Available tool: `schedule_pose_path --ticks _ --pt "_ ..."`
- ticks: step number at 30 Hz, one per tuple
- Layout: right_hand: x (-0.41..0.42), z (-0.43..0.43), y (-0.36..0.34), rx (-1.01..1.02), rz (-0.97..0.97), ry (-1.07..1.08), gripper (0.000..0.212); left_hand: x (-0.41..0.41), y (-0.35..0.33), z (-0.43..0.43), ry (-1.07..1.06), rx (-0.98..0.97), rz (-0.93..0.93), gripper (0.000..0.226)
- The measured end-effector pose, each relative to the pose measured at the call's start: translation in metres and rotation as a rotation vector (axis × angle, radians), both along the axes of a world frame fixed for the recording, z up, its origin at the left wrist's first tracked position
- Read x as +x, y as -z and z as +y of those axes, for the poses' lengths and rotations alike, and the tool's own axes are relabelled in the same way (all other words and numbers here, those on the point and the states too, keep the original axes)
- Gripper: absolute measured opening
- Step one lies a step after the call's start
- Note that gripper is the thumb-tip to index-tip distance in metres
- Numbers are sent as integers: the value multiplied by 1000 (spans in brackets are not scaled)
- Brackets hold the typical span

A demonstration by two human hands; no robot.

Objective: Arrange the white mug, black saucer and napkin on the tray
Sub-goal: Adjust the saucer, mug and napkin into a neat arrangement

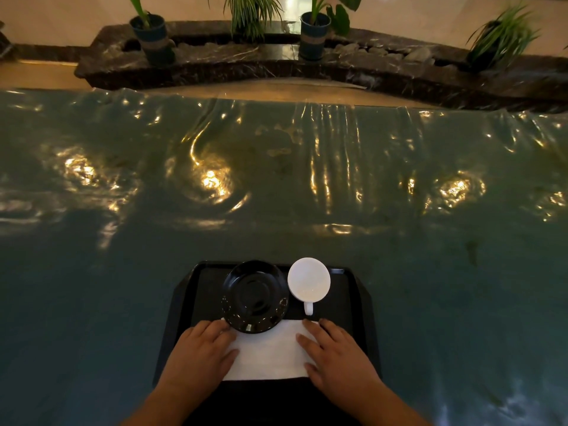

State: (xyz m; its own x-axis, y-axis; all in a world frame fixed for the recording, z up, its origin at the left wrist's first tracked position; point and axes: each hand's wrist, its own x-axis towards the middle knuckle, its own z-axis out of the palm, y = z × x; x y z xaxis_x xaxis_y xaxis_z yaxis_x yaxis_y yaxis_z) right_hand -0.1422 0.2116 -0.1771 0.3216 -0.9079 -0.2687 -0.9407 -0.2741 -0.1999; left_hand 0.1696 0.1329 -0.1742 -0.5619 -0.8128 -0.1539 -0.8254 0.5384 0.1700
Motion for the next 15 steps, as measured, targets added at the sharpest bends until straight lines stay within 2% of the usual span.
schedule_pose_path --ticks 5,7,9,12,15 --pt "8 -9 -20 -193 -152 49 32 -15 -19 -13 -73 -30 119 32" --pt "11 -17 -30 -284 -216 138 33 -22 -26 -18 -129 -27 148 38" --pt "11 -29 -34 -295 -229 264 50 -30 -30 -22 -197 31 104 61" --pt "9 -51 -39 -169 -217 436 89 -44 -33 -30 -310 221 10 107" --pt "10 -70 -41 33 -251 538 99 -55 -35 -38 -345 325 -22 124"
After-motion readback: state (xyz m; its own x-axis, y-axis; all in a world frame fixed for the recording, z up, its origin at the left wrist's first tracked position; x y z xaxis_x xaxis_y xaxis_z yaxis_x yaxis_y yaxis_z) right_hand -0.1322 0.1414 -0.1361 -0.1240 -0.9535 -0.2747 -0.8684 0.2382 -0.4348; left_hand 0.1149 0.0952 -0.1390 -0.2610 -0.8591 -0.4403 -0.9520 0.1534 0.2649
